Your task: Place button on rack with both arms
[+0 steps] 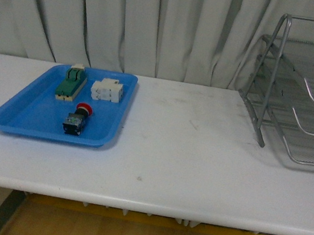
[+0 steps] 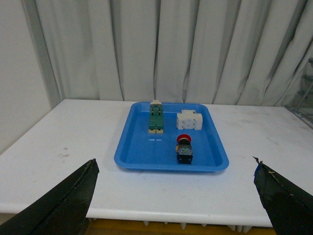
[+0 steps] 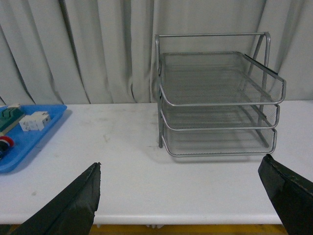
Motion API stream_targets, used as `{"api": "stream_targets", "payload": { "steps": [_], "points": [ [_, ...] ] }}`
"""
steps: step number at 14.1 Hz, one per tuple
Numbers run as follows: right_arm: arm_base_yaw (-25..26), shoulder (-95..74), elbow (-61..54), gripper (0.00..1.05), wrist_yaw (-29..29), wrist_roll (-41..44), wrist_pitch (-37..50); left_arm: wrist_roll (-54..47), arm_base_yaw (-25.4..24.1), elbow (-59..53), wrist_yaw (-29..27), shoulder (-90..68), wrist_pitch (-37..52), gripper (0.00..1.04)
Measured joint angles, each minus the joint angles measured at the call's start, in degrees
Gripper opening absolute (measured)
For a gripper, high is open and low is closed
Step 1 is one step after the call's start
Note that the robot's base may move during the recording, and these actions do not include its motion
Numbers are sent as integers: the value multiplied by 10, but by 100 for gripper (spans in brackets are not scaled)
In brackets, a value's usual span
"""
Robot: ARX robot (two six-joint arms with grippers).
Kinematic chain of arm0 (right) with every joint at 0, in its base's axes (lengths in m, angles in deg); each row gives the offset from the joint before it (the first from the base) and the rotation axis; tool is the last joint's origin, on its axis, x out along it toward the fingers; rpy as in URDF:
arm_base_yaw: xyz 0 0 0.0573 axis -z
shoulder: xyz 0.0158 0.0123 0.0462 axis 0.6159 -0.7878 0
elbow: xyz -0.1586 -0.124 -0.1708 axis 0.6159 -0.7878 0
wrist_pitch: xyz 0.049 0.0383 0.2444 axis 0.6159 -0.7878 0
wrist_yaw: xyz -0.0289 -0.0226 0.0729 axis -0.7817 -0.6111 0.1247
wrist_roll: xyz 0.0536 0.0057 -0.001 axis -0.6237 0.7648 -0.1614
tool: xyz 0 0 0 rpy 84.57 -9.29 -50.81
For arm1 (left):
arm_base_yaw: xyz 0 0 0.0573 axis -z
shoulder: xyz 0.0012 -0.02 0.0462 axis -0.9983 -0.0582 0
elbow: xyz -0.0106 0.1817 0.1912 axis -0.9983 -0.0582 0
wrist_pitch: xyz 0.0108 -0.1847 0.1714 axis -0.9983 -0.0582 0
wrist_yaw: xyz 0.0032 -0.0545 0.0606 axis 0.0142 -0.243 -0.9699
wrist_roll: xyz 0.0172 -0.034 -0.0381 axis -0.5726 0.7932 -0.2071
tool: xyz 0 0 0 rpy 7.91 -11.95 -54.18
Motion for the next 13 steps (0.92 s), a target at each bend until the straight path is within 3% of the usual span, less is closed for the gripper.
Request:
{"api": "stream_targets", "payload": {
  "steps": [13],
  "points": [
    [0,0,0,98,0,0,0,0,0,0,0,0,0,98]
  ]
}}
